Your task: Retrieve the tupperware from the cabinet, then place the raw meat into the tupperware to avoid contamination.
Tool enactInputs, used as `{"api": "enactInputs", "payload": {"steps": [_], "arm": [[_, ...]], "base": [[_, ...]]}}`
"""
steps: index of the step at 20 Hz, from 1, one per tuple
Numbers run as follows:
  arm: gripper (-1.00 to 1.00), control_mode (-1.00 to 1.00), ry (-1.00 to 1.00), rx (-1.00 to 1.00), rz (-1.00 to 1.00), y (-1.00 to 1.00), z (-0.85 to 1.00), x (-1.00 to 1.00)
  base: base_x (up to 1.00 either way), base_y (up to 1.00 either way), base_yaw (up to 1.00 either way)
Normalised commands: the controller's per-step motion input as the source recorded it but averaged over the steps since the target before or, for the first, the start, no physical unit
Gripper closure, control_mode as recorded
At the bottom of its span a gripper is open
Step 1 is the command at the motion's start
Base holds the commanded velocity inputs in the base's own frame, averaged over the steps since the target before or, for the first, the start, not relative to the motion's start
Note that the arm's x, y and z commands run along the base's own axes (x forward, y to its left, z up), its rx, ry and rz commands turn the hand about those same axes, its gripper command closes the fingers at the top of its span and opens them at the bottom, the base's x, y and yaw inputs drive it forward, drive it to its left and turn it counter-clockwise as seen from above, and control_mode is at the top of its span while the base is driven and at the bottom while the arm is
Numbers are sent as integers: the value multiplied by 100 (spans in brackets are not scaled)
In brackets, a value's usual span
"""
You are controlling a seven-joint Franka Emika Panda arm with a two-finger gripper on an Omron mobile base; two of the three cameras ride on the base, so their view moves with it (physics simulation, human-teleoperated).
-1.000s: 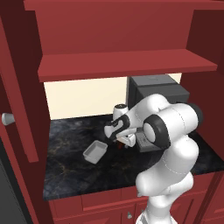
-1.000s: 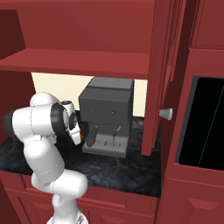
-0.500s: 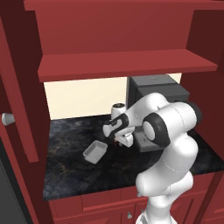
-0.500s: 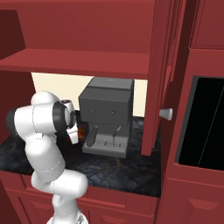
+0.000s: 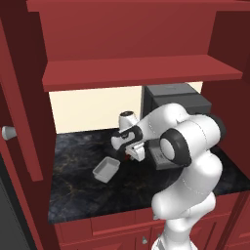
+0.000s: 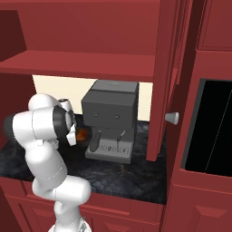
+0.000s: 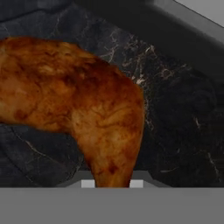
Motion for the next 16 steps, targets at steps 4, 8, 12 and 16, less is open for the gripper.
{"api": "enactInputs", "payload": {"steps": [4,8,12,16], "arm": [[100,-100,0,-2,-12,7,28,-18],[100,-100,0,0,-15,11,32,-21],[100,-100,0,1,-13,11,45,-25],[100,-100,-1,0,-12,8,49,-22]], "base": [[0,0,0],[0,0,0],[0,0,0],[0,0,0]]}}
